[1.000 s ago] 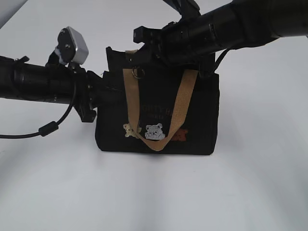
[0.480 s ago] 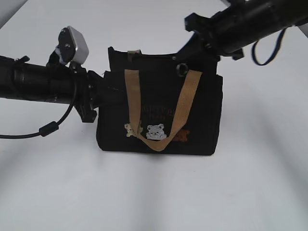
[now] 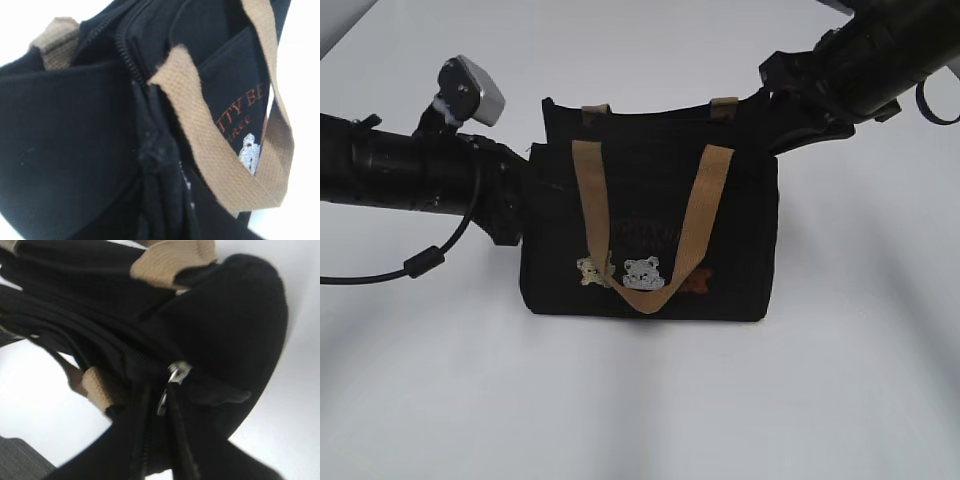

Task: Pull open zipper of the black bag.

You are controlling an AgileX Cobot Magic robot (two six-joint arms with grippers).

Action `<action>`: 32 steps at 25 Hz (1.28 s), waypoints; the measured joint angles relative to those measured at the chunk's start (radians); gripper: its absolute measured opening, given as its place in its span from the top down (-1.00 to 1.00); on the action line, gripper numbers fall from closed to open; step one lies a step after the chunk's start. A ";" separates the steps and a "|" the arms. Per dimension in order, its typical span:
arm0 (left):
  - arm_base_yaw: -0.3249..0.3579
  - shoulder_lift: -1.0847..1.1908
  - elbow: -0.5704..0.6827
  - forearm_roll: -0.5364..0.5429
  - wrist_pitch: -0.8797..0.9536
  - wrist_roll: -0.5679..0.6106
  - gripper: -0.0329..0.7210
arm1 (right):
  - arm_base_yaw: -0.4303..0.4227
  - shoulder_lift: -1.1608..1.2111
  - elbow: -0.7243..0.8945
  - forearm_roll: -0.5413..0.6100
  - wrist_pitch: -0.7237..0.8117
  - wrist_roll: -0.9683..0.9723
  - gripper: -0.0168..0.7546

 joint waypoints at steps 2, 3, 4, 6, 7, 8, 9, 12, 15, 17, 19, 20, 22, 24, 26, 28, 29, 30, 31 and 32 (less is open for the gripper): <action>-0.004 -0.014 0.000 0.005 -0.060 -0.121 0.22 | 0.022 0.000 0.000 -0.005 0.014 -0.013 0.46; -0.004 -0.024 0.000 0.021 -0.096 -0.228 0.02 | 0.026 -0.003 0.000 -0.006 0.026 -0.019 0.29; -0.004 -0.042 0.000 0.061 -0.128 -0.359 -0.11 | 0.026 -0.009 0.000 -0.010 0.042 -0.024 0.17; -0.003 -0.084 0.000 0.236 -0.171 -0.642 -0.25 | 0.028 -0.028 0.000 -0.021 0.087 -0.025 0.06; -0.003 -0.109 0.000 0.343 -0.189 -0.806 -0.24 | 0.029 -0.043 0.000 -0.031 0.114 -0.019 0.03; -0.003 -0.136 0.000 0.437 -0.209 -0.980 -0.20 | 0.030 -0.060 0.000 -0.048 0.139 -0.001 0.02; -0.003 -0.159 0.000 0.554 -0.225 -1.137 -0.14 | 0.031 -0.076 0.000 -0.070 0.158 0.029 0.01; -0.003 -0.237 0.000 0.904 -0.250 -1.667 0.05 | 0.031 -0.130 0.000 -0.202 0.221 0.147 0.00; -0.003 -0.304 0.015 1.141 -0.249 -1.933 0.11 | 0.031 -0.206 0.033 -0.334 0.289 0.250 0.05; -0.003 -0.357 0.058 1.203 -0.249 -1.990 0.14 | 0.031 -0.279 0.108 -0.391 0.309 0.288 0.06; -0.003 -0.410 0.112 1.232 -0.246 -2.034 0.15 | 0.031 -0.372 0.204 -0.434 0.311 0.304 0.06; -0.003 -0.436 0.138 1.250 -0.244 -2.053 0.16 | 0.031 -0.428 0.260 -0.458 0.311 0.307 0.07; -0.003 -0.508 0.197 1.290 -0.221 -2.107 0.18 | 0.031 -0.547 0.362 -0.510 0.310 0.309 0.06; -0.003 -0.590 0.243 1.342 -0.178 -2.161 0.19 | 0.031 -0.663 0.468 -0.553 0.310 0.310 0.07; -0.003 -0.691 0.278 1.390 -0.113 -2.222 0.19 | 0.031 -0.790 0.557 -0.577 0.309 0.310 0.07; -0.003 -0.800 0.291 1.444 -0.052 -2.283 0.19 | 0.031 -0.962 0.631 -0.583 0.304 0.310 0.07; -0.003 -0.848 0.293 1.462 -0.016 -2.308 0.19 | 0.031 -1.033 0.661 -0.585 0.304 0.311 0.07; -0.003 -0.906 0.294 1.484 0.013 -2.327 0.19 | 0.031 -1.089 0.686 -0.586 0.302 0.311 0.07; -0.003 -0.967 0.294 1.506 0.047 -2.340 0.19 | 0.031 -1.152 0.706 -0.588 0.302 0.311 0.07; -0.003 -1.038 0.294 1.534 0.082 -2.352 0.20 | 0.031 -1.213 0.719 -0.588 0.301 0.311 0.07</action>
